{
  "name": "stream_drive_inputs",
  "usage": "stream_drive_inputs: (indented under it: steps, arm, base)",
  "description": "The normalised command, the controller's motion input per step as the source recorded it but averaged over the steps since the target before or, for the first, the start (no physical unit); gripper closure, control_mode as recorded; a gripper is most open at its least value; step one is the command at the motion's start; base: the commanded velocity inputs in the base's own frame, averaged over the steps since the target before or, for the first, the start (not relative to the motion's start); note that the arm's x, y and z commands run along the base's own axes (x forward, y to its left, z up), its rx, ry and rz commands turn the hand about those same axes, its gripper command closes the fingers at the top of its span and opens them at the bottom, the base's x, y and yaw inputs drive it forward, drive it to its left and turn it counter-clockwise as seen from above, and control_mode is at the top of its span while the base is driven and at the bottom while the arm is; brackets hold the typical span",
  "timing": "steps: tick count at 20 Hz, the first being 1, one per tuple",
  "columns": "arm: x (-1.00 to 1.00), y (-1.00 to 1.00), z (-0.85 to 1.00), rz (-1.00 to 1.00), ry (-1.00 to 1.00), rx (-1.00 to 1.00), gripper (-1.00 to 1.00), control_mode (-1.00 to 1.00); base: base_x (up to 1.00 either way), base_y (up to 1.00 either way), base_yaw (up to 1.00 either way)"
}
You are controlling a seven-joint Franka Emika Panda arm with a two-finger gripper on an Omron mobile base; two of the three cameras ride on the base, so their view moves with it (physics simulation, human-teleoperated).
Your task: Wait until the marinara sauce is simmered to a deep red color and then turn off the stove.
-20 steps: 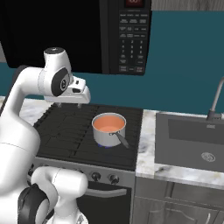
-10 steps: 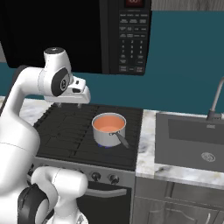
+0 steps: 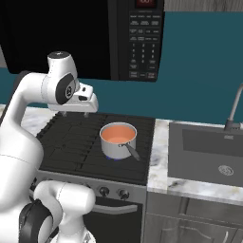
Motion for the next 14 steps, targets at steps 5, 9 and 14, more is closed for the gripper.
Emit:
stream_drive_inputs:
  steps: [5, 9, 14]
  arm:
    - [0.00, 0.00, 0.00, 0.00, 0.00, 0.00, -1.00, -1.00]
    - [0.00, 0.00, 0.00, 0.00, 0.00, 0.00, -1.00, -1.00]
    - [0.00, 0.00, 0.00, 0.00, 0.00, 0.00, -1.00, -1.00]
  base:
    - [0.00, 0.00, 0.00]
    - [0.00, 0.00, 0.00]
    - [0.00, 0.00, 0.00]
